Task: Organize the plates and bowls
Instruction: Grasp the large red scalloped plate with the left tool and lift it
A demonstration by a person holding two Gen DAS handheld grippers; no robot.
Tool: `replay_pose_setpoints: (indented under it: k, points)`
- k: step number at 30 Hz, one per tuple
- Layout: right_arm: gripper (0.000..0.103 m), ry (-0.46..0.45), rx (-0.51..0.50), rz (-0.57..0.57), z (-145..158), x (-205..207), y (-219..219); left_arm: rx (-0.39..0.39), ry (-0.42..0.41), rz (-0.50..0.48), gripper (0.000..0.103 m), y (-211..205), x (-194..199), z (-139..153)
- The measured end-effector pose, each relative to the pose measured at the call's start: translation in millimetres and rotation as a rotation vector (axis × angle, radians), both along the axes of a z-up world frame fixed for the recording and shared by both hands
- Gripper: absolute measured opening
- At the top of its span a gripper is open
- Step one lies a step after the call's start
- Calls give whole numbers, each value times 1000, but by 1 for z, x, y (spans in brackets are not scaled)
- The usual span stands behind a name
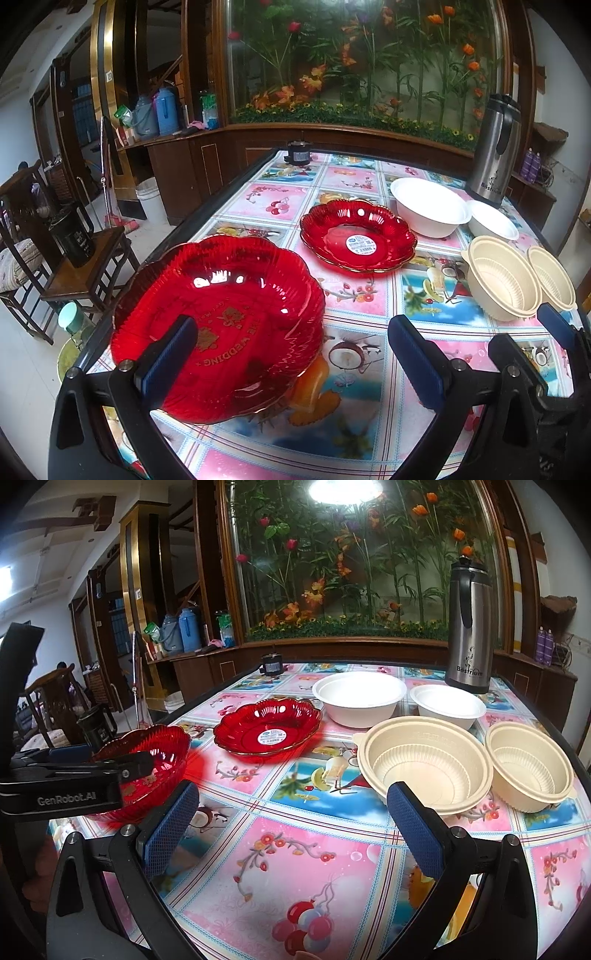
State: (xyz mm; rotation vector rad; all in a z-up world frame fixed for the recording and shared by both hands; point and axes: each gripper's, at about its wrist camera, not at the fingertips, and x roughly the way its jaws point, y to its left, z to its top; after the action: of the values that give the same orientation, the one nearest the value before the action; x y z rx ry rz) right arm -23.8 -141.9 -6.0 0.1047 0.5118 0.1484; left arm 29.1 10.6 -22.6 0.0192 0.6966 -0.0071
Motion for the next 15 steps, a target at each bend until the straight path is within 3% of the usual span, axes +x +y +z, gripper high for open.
replay_pose_setpoints:
  k: [8, 15]
  points:
    - [103, 13, 161, 32, 15, 18, -1, 22, -34, 43, 103, 28, -13, 8]
    - [103, 51, 187, 108, 16, 36, 38, 54, -3, 176, 103, 86, -21, -1]
